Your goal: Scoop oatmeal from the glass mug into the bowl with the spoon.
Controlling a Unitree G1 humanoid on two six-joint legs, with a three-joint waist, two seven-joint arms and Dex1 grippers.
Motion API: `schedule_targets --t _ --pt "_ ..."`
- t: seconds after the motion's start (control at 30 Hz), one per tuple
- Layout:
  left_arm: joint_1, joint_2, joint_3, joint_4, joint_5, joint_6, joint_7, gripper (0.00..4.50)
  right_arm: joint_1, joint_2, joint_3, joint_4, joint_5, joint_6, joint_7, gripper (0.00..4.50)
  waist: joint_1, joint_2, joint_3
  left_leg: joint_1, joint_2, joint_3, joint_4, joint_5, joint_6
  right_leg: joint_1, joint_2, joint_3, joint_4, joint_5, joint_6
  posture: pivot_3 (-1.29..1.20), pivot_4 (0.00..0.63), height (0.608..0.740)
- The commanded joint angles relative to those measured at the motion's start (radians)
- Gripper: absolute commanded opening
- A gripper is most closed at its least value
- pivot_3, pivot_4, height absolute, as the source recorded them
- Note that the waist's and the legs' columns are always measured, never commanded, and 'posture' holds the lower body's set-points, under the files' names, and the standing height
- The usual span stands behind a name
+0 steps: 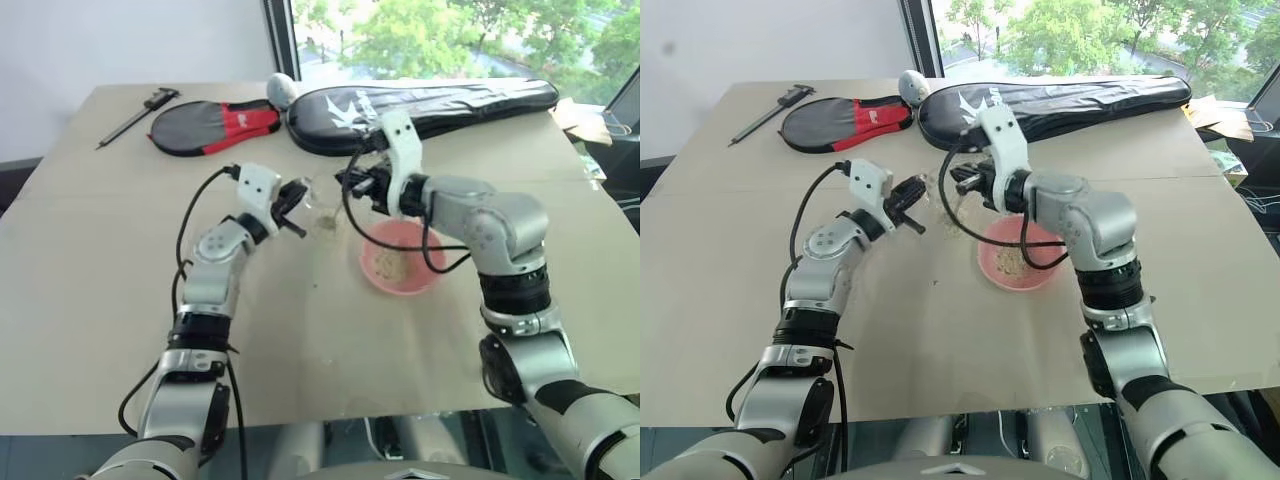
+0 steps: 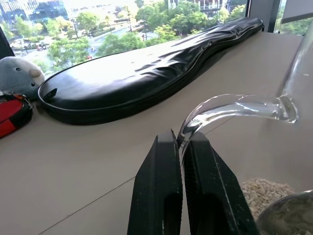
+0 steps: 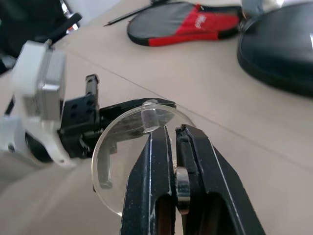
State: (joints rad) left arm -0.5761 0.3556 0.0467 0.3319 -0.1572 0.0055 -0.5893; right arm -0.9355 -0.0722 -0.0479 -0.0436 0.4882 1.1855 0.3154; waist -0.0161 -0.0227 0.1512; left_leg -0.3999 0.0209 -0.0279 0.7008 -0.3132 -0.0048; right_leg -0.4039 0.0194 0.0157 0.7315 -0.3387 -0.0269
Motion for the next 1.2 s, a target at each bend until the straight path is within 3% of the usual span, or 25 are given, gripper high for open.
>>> schedule_targets --t 0.03,0.2,0.43,0.93,1.2 --pt "-0.021 -0.004 -0.023 -0.008 0.039 -0.058 0.017 0.01 -0.061 0.02 -0.106 0.022 0.053 0.078 -0.044 0.0 0.0 0.0 0.0 0.0 0.0 0.0 0.0 0.0 0.0 0.0 0.0 0.0 0.0 0.0 0.0 0.0 0.15 0.74" --pt "-0.044 -0.027 -0.05 0.02 0.066 -0.092 0.028 0.01 -0.152 0.03 -0.277 0.104 0.089 0.154 -0.12 0.0 0.0 0.0 0.0 0.0 0.0 0.0 0.0 0.0 0.0 0.0 0.0 0.0 0.0 0.0 0.0 0.0 0.15 0.74" --pt "-0.072 -0.037 -0.055 0.069 0.088 -0.133 0.049 0.01 -0.24 0.006 -0.424 0.176 0.112 0.193 -0.192 0.0 0.001 0.0 0.0 0.0 0.0 0.001 0.0 0.0 0.0 0.0 0.0 0.0 0.0 0.0 0.0 0.0 0.15 0.74" --pt "-0.092 -0.047 -0.035 0.163 0.1 -0.221 0.114 0.01 -0.289 0.071 -0.813 0.128 0.143 0.416 -0.411 0.0 0.002 0.0 0.0 -0.001 0.0 0.001 0.0 0.0 0.0 0.0 0.0 0.0 0.001 0.0 0.0 0.0 0.15 0.74" --pt "-0.091 -0.058 -0.037 0.21 0.109 -0.282 0.131 0.01 -0.293 0.115 -0.964 0.072 0.194 0.429 -0.559 0.0 0.002 0.001 0.0 0.0 0.0 0.001 0.0 0.0 0.0 0.0 0.0 0.001 0.001 0.0 0.0 0.0 0.15 0.74"
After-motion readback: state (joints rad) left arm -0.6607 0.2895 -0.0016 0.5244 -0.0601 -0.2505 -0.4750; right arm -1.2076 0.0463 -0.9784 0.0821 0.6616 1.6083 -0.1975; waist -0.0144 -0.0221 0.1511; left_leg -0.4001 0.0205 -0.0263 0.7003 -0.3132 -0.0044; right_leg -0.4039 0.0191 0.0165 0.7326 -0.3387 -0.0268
